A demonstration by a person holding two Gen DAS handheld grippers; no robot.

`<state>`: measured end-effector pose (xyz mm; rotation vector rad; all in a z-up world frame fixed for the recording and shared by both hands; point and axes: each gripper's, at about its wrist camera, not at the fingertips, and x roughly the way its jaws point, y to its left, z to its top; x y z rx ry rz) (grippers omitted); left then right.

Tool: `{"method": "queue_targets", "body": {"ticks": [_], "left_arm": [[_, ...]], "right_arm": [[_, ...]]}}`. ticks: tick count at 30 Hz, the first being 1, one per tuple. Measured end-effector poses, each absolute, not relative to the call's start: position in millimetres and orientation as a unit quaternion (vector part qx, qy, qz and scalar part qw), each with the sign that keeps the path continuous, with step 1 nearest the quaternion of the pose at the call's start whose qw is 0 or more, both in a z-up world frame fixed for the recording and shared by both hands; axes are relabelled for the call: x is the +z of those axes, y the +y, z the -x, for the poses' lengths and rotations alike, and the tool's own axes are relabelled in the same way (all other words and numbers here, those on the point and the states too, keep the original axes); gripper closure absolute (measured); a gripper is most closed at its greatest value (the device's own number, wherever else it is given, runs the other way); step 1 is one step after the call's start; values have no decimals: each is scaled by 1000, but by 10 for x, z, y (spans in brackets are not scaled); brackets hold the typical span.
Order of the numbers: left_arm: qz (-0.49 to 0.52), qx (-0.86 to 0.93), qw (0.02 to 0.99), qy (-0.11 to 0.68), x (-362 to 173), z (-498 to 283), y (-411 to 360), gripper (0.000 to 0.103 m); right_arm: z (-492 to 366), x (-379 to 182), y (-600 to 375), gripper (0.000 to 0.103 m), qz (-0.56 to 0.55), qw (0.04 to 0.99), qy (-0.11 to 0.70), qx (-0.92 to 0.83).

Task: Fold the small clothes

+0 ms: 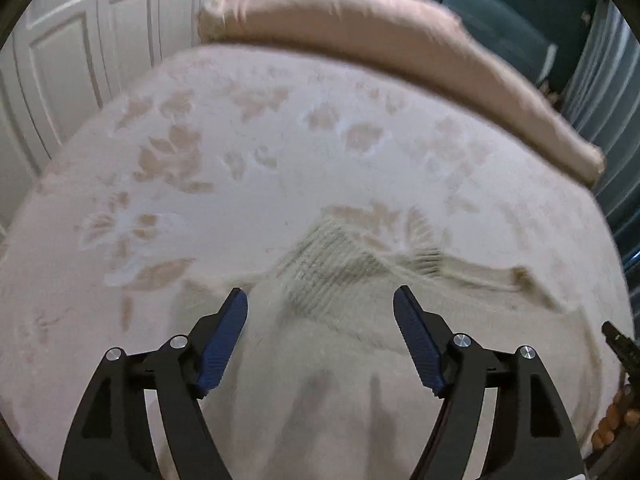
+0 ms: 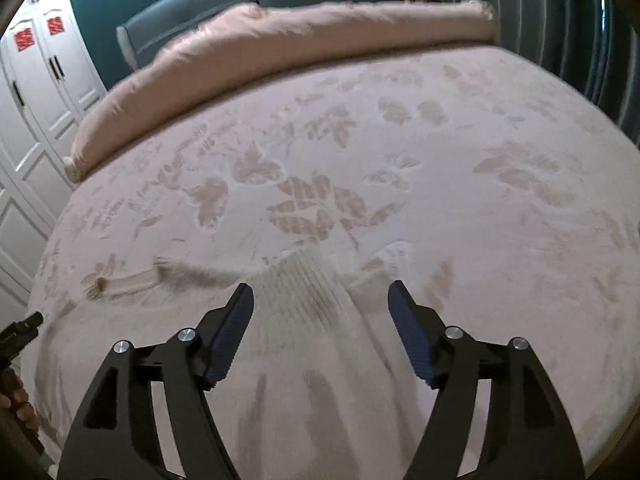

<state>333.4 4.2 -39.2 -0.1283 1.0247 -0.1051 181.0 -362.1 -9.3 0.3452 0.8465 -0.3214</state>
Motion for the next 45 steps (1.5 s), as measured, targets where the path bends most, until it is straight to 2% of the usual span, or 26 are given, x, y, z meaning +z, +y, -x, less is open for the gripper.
{"method": "queue_targets", "body": {"ticks": [1, 2, 3, 4, 5, 6, 10, 14, 19, 22, 24, 25, 26, 31, 35, 36, 37, 38, 41, 45], "left_arm": [[58, -45, 864, 497, -477, -3402, 21, 33], [56, -43, 862, 502, -556, -3435, 5, 51], [49, -41, 860, 507, -633, -3464, -2, 65], [46, -38, 859, 508, -657, -3479, 4, 86], [50, -38, 862, 503, -652, -3485, 31, 92], [65, -44, 867, 493, -601, -3471, 84, 93], [57, -37, 880, 469, -492, -3446, 178, 94], [16, -24, 875, 484, -815, -3485, 96, 91], [0, 3, 877, 481, -633, -3440, 13, 83], [-12, -5, 894, 449, -281, -3153, -114, 84], [-14, -37, 904, 425, -66, -2858, -302, 76], [-9, -58, 904, 423, -25, -2736, -419, 67], [-5, -81, 900, 428, -34, -2632, -563, 64], [-31, -110, 871, 478, -426, -2400, -985, 64], [-45, -92, 873, 477, -523, -2268, -698, 61], [-63, -64, 875, 476, -502, -2240, -505, 61], [-69, -47, 875, 477, -500, -2225, -378, 60], [-70, -29, 875, 479, -509, -2202, -217, 57], [-33, -13, 865, 501, -576, -2109, 330, 58], [-59, -1, 865, 499, -530, -2005, 276, 58]], "right_arm": [[-1943, -193, -3654, 36, -173, 877, 421, -154], [-2033, -325, -3679, 39, -182, 867, 437, -156], [-2075, -385, -3695, 64, -183, 864, 443, -153], [-2103, -407, -3696, 93, -182, 865, 445, -148], [-2077, -348, -3688, 94, -186, 873, 430, -137], [-2012, -237, -3683, 94, -192, 885, 403, -130], [-1792, 82, -3758, 95, -201, 911, 332, -141], [-1985, -672, -3932, 95, -193, 862, 435, -175], [-1942, -265, -3768, 85, -169, 876, 407, -199], [-1710, 50, -3495, 80, -151, 899, 363, -193], [-1616, 164, -3237, 80, -156, 912, 349, -148], [-1595, 192, -3040, 78, -154, 917, 349, -118], [-1597, 187, -2835, 77, -150, 919, 355, -87], [-1635, -187, -1932, 79, -116, 903, 413, 29], [-1422, -404, -2321, 80, -122, 893, 432, -16], [-1305, -414, -2559, 83, -133, 892, 430, -36], [-1174, -430, -2828, 90, -147, 890, 428, -55], [-1045, -426, -3010, 92, -159, 887, 427, -68], [-691, -438, -3511, 92, -163, 876, 432, -141], [-560, -357, -3570, 89, -174, 871, 429, -165]]}}
